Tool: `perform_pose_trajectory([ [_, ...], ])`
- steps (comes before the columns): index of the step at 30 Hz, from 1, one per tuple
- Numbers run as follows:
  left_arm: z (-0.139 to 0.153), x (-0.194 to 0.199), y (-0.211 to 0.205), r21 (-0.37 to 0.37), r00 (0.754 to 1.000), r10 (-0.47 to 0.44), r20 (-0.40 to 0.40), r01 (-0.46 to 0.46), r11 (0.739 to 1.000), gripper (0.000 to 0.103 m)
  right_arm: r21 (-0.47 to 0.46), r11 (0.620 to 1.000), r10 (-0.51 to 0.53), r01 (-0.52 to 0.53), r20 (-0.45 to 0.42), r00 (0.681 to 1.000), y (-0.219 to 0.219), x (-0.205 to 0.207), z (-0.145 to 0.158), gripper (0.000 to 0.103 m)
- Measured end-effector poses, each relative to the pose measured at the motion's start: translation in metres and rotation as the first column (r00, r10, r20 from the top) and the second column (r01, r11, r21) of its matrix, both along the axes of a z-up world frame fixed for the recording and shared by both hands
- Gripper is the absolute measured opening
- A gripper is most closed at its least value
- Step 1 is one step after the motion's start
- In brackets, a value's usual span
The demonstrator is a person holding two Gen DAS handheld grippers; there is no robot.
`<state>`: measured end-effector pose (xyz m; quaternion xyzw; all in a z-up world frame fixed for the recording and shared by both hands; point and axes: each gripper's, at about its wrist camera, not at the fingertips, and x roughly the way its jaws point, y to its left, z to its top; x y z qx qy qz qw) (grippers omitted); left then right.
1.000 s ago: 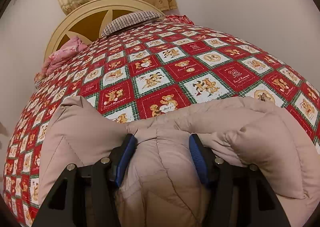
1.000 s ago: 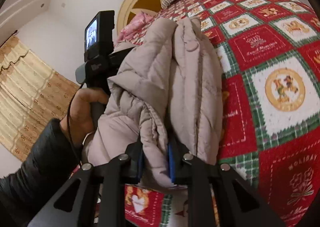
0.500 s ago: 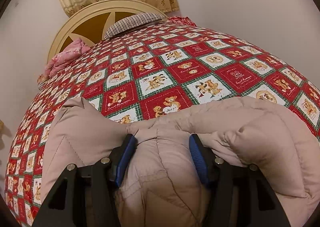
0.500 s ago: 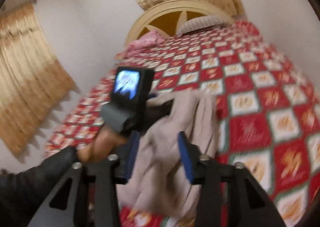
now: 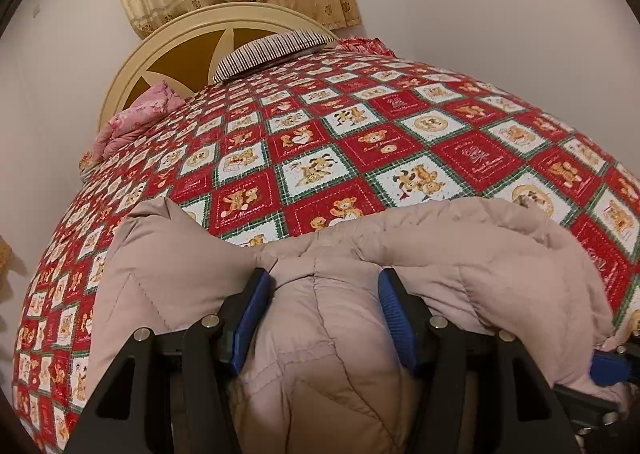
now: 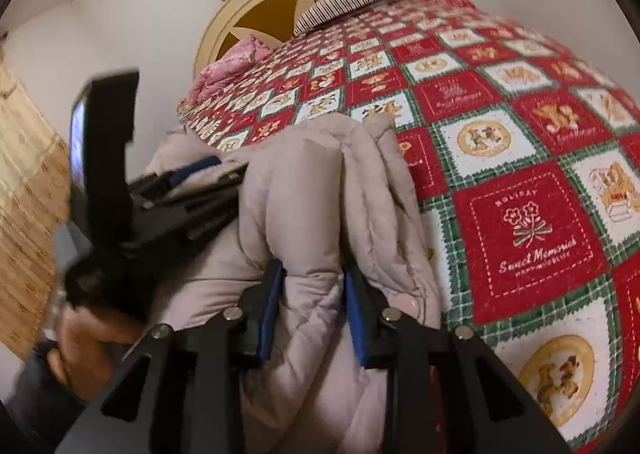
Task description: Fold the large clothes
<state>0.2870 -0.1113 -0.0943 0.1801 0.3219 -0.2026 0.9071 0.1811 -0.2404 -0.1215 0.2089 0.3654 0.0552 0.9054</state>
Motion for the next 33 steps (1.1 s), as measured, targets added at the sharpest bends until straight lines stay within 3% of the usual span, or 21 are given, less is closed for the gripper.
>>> perform_pose_trajectory([
  [4,0.030,-0.013,0.038,-0.199,0.999,0.021,-0.045,-0.030,0.980,0.058,-0.092,0.996,-0.005,0.006,0.010,1.000,0.012,-0.007,0.006,0.030],
  [5,0.042,-0.019,0.057,-0.262,0.997,0.050,-0.058,-0.063,0.963,0.058,-0.086,0.996,-0.007,0.008,0.012,1.000,0.011,-0.009,0.006,0.030],
  [8,0.061,-0.032,0.103,-0.339,0.985,0.157,-0.068,-0.171,0.925,0.079,-0.051,0.999,-0.014,0.014,0.014,1.000,0.006,-0.010,0.005,0.031],
  [10,0.066,-0.041,0.142,-0.389,0.965,0.255,-0.057,-0.256,0.885,0.081,-0.048,0.999,-0.014,0.014,0.013,1.000,0.005,-0.007,0.006,0.031],
  [12,0.060,-0.041,0.173,-0.419,0.935,0.335,-0.112,-0.350,0.838,0.083,-0.040,0.999,-0.014,0.015,0.013,1.000,0.005,-0.009,0.006,0.031],
  [15,0.031,-0.029,0.182,-0.426,0.919,0.285,-0.270,-0.380,0.821,0.083,-0.028,0.999,-0.018,0.019,0.017,1.000,0.005,-0.011,0.007,0.031],
  [17,0.013,-0.024,0.171,-0.441,0.915,0.238,-0.326,-0.370,0.818,0.083,-0.025,1.000,-0.018,0.019,0.018,1.000,0.004,-0.011,0.007,0.031],
  [19,0.003,-0.022,0.166,-0.466,0.919,0.212,-0.331,-0.355,0.810,0.084,-0.022,1.000,-0.022,0.023,0.017,1.000,0.004,-0.012,0.008,0.032],
  [23,-0.007,-0.013,0.169,-0.495,0.898,0.167,-0.407,-0.370,0.787,0.090,0.010,1.000,-0.021,0.020,0.019,1.000,-0.001,-0.014,0.010,0.037],
  [26,-0.010,-0.012,0.172,-0.502,0.902,0.144,-0.408,-0.353,0.790,0.090,0.004,1.000,0.004,-0.004,-0.021,1.000,-0.003,-0.011,0.019,0.042],
  [29,-0.008,-0.012,0.170,-0.492,0.906,0.140,-0.399,-0.341,0.801,0.090,-0.045,0.999,0.002,-0.003,-0.030,1.000,-0.006,-0.010,0.038,0.069],
  [31,-0.008,-0.012,0.171,-0.489,0.908,0.137,-0.395,-0.335,0.805,0.090,-0.093,0.995,-0.027,0.027,0.003,1.000,-0.009,-0.008,0.051,0.103],
  [33,-0.009,-0.011,0.171,-0.494,0.910,0.126,-0.394,-0.326,0.806,0.090,-0.140,0.989,-0.035,0.039,0.027,0.999,-0.010,-0.004,0.055,0.103],
])
